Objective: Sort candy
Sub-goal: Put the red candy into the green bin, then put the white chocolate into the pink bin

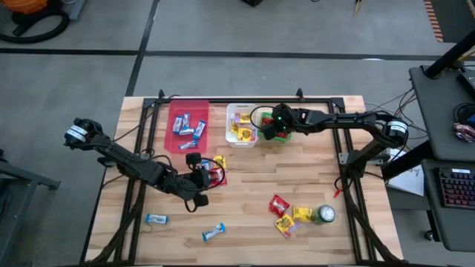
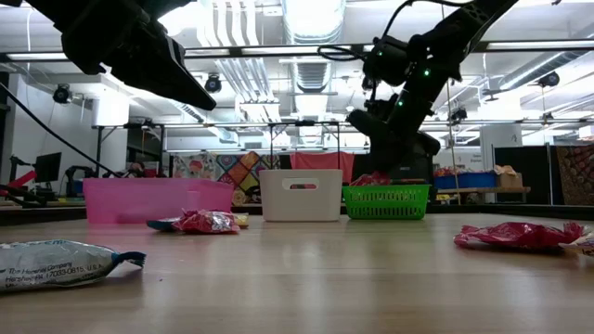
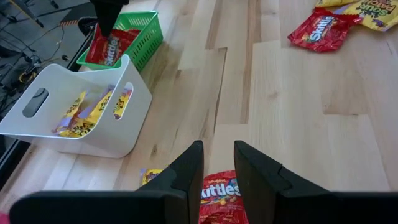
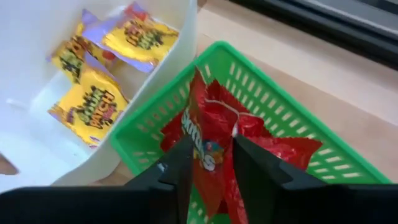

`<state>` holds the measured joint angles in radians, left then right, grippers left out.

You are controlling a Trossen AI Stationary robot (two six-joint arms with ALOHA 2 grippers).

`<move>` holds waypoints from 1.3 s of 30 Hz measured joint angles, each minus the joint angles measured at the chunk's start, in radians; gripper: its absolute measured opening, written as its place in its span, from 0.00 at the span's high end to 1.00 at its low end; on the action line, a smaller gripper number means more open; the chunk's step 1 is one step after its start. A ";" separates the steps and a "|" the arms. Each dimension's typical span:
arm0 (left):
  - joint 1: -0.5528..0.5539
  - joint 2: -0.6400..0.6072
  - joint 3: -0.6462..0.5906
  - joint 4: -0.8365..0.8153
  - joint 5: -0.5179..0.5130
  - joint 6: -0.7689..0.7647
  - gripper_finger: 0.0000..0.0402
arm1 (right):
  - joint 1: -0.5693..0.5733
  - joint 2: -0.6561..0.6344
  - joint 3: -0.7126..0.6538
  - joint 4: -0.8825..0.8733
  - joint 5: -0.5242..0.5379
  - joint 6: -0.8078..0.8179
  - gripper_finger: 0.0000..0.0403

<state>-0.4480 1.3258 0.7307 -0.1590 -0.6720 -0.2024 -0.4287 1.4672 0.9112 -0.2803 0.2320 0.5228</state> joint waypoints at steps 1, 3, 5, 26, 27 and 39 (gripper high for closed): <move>0.000 0.000 0.000 -0.002 0.000 -0.005 0.82 | 0.000 -0.007 0.000 0.000 0.000 0.000 0.74; 0.000 0.000 0.004 -0.027 0.001 -0.029 0.82 | 0.000 -0.023 0.000 0.002 0.001 0.000 0.72; 0.000 0.000 0.017 -0.053 0.003 -0.055 0.82 | 0.000 -0.040 0.000 0.001 0.000 0.000 0.71; -0.108 0.014 0.175 -0.673 0.726 -0.636 0.82 | 0.319 -0.263 0.000 0.021 -0.232 -0.014 0.74; -0.131 0.017 0.175 -0.702 0.746 -0.651 0.81 | 0.337 -0.263 0.000 0.030 -0.232 -0.014 0.75; -0.434 0.128 0.175 -0.780 0.751 -0.814 0.55 | 0.438 -0.262 0.000 0.032 -0.115 -0.011 0.76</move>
<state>-0.8823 1.4537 0.9054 -0.9392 0.0787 -1.0168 0.0092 1.2053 0.9112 -0.2481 0.1172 0.5114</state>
